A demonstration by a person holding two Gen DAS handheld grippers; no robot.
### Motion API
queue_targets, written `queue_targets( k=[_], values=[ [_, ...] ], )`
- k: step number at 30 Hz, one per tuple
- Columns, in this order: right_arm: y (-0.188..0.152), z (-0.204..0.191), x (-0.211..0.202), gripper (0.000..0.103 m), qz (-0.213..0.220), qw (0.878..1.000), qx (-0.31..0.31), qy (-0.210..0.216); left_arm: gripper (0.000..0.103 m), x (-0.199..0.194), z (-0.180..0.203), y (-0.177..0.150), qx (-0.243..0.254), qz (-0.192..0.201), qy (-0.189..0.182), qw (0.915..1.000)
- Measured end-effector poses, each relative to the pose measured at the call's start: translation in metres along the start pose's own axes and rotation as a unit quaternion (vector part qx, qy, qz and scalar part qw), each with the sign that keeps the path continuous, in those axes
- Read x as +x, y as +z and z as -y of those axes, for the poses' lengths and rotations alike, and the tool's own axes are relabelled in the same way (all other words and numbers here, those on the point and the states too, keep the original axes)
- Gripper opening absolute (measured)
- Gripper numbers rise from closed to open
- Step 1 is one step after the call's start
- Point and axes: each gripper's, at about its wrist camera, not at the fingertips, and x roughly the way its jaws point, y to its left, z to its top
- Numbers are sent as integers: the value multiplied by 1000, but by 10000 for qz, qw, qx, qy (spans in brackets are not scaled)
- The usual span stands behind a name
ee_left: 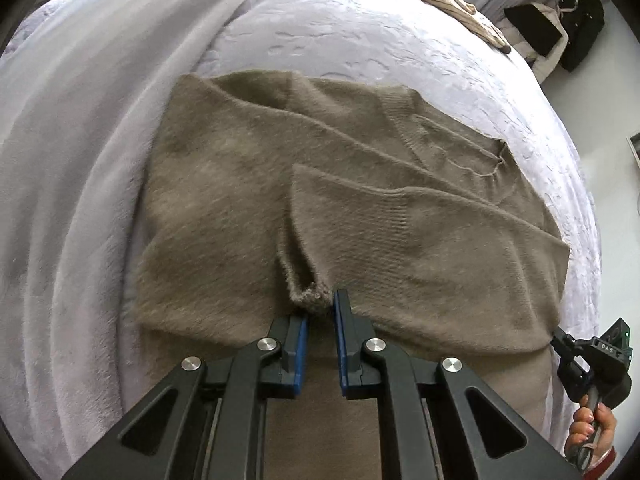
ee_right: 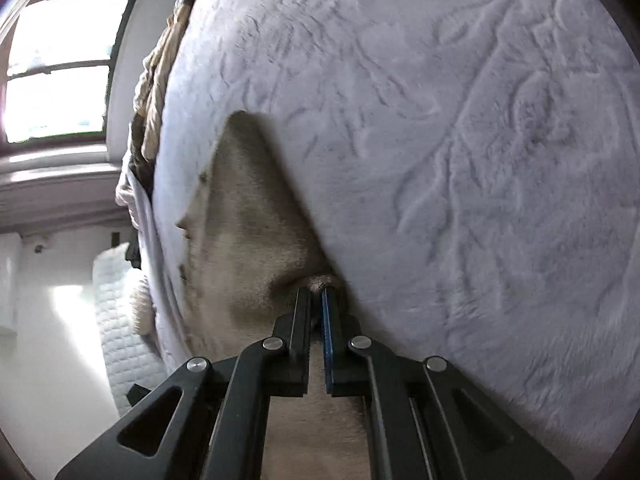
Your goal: Fold small clothes
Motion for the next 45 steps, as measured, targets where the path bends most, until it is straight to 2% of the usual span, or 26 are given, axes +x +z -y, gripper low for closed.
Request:
queue_targets(
  k=[6, 10, 12, 13, 14, 16, 19, 21, 22, 23, 24, 26, 28, 29, 30, 32, 34, 36, 39, 42, 45],
  values=[
    [9, -8, 6, 5, -27, 9998, -151, -137, 13, -15, -16, -10, 130, -1, 368, 9992],
    [13, -22, 13, 6, -61, 9994, -241, -260, 14, -21, -19, -11, 13, -8, 527, 9986],
    [12, -26, 12, 7, -84, 9993, -248, -284, 45, -22, -20, -8, -79, -73, 474, 9988],
    [11, -28, 11, 8, -85, 9992, -249, -307, 79, -24, -21, -6, -150, -11, 404, 9991],
    [10, -31, 9, 9, -89, 9990, -276, -334, 86, -27, -19, -4, -176, 123, 367, 9991],
    [7, -37, 6, 11, -123, 9981, -403, -441, 86, -34, -15, 3, -83, 315, 125, 9994],
    [-2, -48, 3, 12, -183, 9969, -629, -446, 86, -25, -9, 15, 8, 194, 43, 9998],
    [-8, -53, 4, 15, -250, 9971, -663, -279, 86, -13, -6, 21, 97, 80, 63, 9999],
    [-10, -53, 7, 18, -300, 9974, -624, -199, 85, -9, -5, 23, 113, 17, 24, 9999],
    [-12, -53, 10, 31, -336, 9977, -564, -178, 73, -5, -5, 24, 108, -11, -20, 9999],
    [-13, -52, 14, 49, -368, 9979, -494, -179, 64, -4, -3, 25, 113, -31, -36, 9999],
    [-15, -48, 20, 52, -337, 9987, -378, -83, 30, 3, -3, 25, 148, -166, 33, 9997],
    [-15, -45, 25, 50, -297, 9990, -344, -13, 11, 6, -4, 24, 229, -211, 119, 9994],
    [-15, -44, 26, 36, -287, 9991, -323, -18, 11, 3, -5, 23, 218, -203, 79, 9995],
    [-14, -43, 27, 6, -288, 9991, -299, -56, 11, -1, -8, 22, 189, -159, 16, 9997],
    [-13, -41, 25, 6, -252, 9993, -270, -104, 8, -12, -10, 17, 218, -24, 1, 9998],
    [-12, -41, 23, 6, -246, 9988, -376, -210, 3, -11, -13, 10, 276, -66, 133, 9995],
    [-11, -39, 27, 6, -304, 9976, -486, -386, 3, -6, -19, 2, 315, -166, 174, 9992],
    [-11, -35, 34, 6, -364, 9968, -519, -487, 3, -11, -18, -2, 377, -50, 203, 9991],
    [-11, -40, 34, 6, -373, 9952, -661, -610, 3, -18, -15, -7, 503, 45, 448, 9977],
    [-12, -45, 32, 7, -407, 9937, -769, -700, 3, -19, -17, -12, 509, -64, 650, 9966]
  ],
)
